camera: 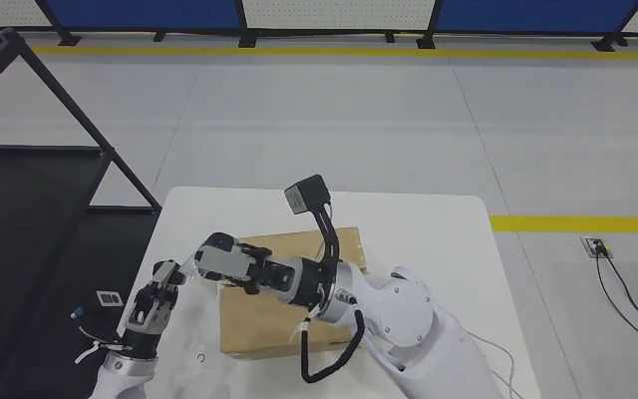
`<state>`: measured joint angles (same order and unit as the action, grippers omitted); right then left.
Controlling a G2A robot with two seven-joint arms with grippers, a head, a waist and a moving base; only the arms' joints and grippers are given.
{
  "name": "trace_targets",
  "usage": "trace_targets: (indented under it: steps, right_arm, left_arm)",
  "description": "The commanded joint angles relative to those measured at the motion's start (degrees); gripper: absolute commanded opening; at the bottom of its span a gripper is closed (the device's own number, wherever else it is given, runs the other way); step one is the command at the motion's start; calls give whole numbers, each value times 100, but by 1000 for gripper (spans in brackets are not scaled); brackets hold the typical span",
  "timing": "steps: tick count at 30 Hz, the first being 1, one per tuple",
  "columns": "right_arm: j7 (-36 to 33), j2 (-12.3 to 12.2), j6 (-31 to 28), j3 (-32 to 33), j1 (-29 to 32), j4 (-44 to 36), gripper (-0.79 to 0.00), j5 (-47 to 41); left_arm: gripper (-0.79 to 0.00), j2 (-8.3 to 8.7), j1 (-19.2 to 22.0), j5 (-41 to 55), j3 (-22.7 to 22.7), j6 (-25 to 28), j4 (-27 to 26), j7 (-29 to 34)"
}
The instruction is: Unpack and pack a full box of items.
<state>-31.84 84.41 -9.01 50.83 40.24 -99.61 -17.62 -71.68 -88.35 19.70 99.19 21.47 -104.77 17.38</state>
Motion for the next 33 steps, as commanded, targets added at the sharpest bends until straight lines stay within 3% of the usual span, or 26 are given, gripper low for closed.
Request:
trace_targets:
  steps: [1,25,33]
  right_arm:
    - [32,-12,-25,87,97,1,0,27]
    - [-206,-31,4,386,496,-152,0,-63]
    - [-256,-36,254,538,481,-23,0,-155]
  left_arm:
    - [-785,-1,12,-22,-13,-10,9,-5]
    - [-785,-13,106,-229,-229,-109,-7,-12]
    - [-785,22,182,-581,-346,-323,-57,426]
